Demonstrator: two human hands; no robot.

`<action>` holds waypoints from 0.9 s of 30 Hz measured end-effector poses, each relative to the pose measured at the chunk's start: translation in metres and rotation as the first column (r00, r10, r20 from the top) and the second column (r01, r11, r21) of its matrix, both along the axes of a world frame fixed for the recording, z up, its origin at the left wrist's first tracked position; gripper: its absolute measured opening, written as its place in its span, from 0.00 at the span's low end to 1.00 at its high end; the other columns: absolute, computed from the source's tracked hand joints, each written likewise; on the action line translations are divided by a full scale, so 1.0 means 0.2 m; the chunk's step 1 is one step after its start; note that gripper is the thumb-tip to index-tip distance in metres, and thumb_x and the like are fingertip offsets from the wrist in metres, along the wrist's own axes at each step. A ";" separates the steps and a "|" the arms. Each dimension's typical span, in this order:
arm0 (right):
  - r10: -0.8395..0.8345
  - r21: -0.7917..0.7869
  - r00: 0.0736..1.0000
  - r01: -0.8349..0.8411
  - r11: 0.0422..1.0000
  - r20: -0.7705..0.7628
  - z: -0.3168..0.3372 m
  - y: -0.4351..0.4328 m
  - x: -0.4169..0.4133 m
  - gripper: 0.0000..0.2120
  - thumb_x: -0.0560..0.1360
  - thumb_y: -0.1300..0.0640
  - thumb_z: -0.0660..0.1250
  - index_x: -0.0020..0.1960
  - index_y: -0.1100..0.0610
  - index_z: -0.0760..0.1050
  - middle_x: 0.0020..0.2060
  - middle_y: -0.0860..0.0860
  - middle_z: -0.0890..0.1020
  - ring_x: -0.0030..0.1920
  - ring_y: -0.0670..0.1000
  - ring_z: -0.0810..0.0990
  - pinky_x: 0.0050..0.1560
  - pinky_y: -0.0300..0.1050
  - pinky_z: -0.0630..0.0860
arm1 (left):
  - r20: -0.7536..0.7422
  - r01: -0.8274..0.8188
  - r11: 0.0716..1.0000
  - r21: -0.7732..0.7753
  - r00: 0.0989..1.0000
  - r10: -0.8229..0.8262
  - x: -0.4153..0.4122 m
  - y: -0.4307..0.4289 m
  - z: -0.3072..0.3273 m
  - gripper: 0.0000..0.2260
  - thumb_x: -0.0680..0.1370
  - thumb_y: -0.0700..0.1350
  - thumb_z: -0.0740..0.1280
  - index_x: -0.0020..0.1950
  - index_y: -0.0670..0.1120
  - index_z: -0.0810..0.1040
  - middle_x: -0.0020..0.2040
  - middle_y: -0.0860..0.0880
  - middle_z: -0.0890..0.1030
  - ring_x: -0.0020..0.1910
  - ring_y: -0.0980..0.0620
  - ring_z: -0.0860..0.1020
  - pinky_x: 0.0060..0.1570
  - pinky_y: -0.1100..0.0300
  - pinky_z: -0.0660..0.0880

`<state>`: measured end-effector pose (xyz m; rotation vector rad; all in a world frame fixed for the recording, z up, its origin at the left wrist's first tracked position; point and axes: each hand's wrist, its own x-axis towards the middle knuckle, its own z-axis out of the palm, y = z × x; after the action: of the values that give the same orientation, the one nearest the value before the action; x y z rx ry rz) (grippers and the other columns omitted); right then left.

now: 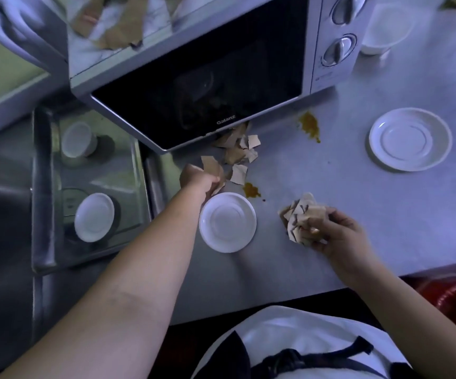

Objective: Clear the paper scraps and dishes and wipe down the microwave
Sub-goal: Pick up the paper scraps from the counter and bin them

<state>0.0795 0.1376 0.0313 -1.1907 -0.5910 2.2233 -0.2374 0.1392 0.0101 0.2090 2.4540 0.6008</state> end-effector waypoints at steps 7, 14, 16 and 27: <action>-0.023 0.009 1.000 0.023 1.000 -0.018 0.06 0.08 0.03 0.06 0.67 0.65 0.71 0.44 0.63 0.78 0.35 0.56 0.79 0.29 0.48 0.75 0.32 0.39 0.75 | -0.008 0.036 0.999 0.040 0.999 -0.036 -0.01 -0.08 0.01 0.11 0.69 0.38 0.77 0.43 0.46 0.78 0.44 0.47 0.81 0.42 0.47 0.79 0.42 0.58 0.77; -0.069 0.050 0.997 0.071 0.996 -0.038 0.09 0.13 0.09 0.07 0.66 0.63 0.72 0.43 0.61 0.77 0.36 0.58 0.78 0.29 0.48 0.76 0.32 0.39 0.75 | 0.270 -0.277 0.907 0.317 0.943 0.194 -0.07 -0.10 0.07 0.11 0.74 0.37 0.73 0.43 0.49 0.74 0.43 0.48 0.81 0.33 0.57 0.76 0.29 0.68 0.71; -0.074 0.042 0.997 0.075 0.996 -0.030 0.09 0.14 0.12 0.09 0.65 0.62 0.73 0.44 0.61 0.78 0.37 0.58 0.79 0.31 0.49 0.77 0.33 0.40 0.77 | 0.319 -0.316 0.876 0.363 0.926 0.202 -0.10 -0.13 0.10 0.11 0.75 0.35 0.72 0.48 0.48 0.74 0.46 0.47 0.82 0.36 0.56 0.77 0.35 0.66 0.73; -0.081 0.003 0.997 0.081 0.997 0.012 0.07 0.07 0.11 0.08 0.61 0.59 0.74 0.40 0.58 0.80 0.34 0.54 0.81 0.29 0.47 0.77 0.33 0.39 0.77 | 0.081 0.421 0.905 0.061 0.902 -0.424 -0.14 -0.16 0.14 0.06 0.74 0.42 0.73 0.42 0.53 0.81 0.42 0.53 0.82 0.40 0.55 0.78 0.42 0.63 0.73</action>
<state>0.1020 0.1518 0.0444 -1.2063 -0.5407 2.1483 -0.2652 0.1080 0.0383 0.6961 2.2082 0.4561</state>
